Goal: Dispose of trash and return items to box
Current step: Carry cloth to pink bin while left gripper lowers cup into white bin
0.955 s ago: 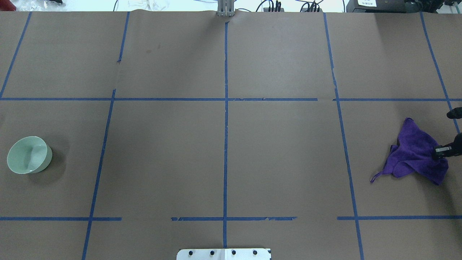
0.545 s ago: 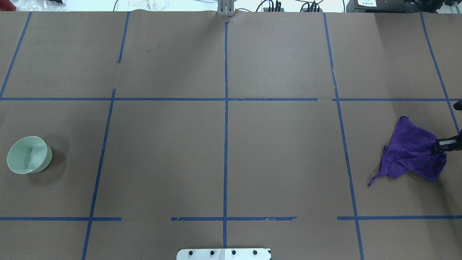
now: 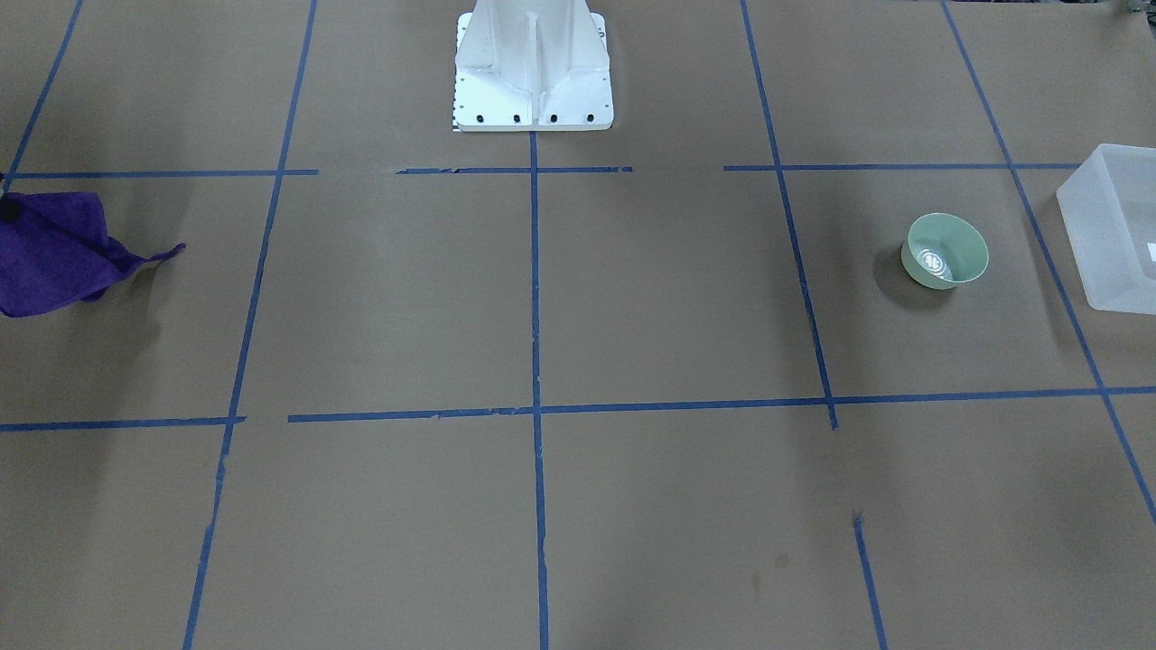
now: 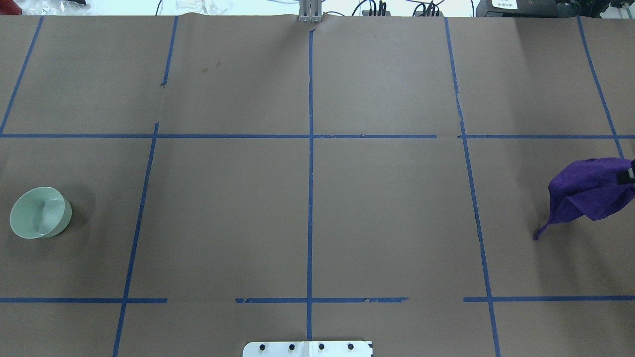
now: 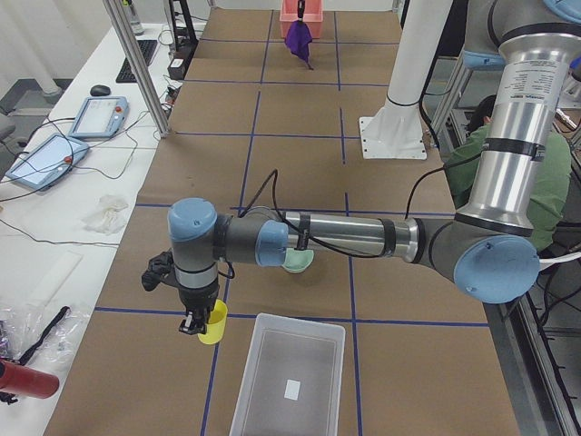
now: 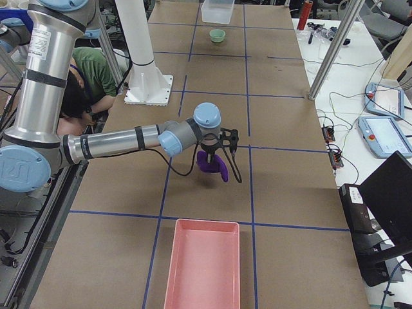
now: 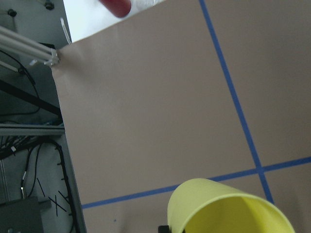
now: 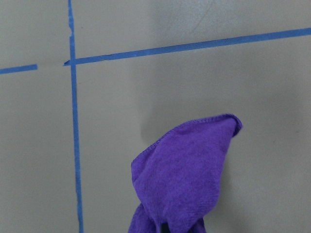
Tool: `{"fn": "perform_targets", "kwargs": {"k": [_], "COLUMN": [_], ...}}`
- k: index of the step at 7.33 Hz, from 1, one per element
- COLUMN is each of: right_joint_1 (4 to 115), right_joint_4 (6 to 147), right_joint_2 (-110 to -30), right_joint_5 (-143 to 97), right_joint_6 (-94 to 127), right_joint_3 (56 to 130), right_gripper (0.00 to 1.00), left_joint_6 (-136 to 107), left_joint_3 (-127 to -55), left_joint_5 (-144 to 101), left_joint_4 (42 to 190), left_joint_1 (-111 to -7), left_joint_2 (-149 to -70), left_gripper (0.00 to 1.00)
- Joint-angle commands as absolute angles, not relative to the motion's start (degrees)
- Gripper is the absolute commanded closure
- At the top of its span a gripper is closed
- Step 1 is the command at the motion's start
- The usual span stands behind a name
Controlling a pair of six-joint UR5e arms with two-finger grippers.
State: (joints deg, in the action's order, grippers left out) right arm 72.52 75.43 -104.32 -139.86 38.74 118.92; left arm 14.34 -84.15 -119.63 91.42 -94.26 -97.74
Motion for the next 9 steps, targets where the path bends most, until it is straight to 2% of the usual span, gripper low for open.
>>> {"fn": "perform_targets", "kwargs": {"k": [1,4,7,9], "right_joint_1": [75.9,84.1,90.2,94.0], "right_joint_4": [82.4,92.2,101.0,101.6], "right_joint_2": [-104.2,-102.5,-101.1,-101.2], "right_joint_5": [-139.7,-138.2,-136.2,-136.0], "right_joint_6": [38.1,19.5,4.4,-1.8], "right_joint_3": [124.9,124.8,124.2,121.7], "right_gripper": [1.00,1.00,1.00,1.00], "left_joint_6": [14.2,13.5,11.2,9.1], "left_joint_3": [-82.9,-82.7,-76.9,-76.2], "left_joint_5": [-124.7,-133.7,-137.9,-140.7], "left_joint_4": [91.8,96.5,106.7,110.4], "left_joint_1": [-94.3,-94.1,-92.3,-87.8], "left_joint_2": [-92.0,-83.8,-83.1,-83.1], "left_gripper": [1.00,1.00,1.00,1.00]}}
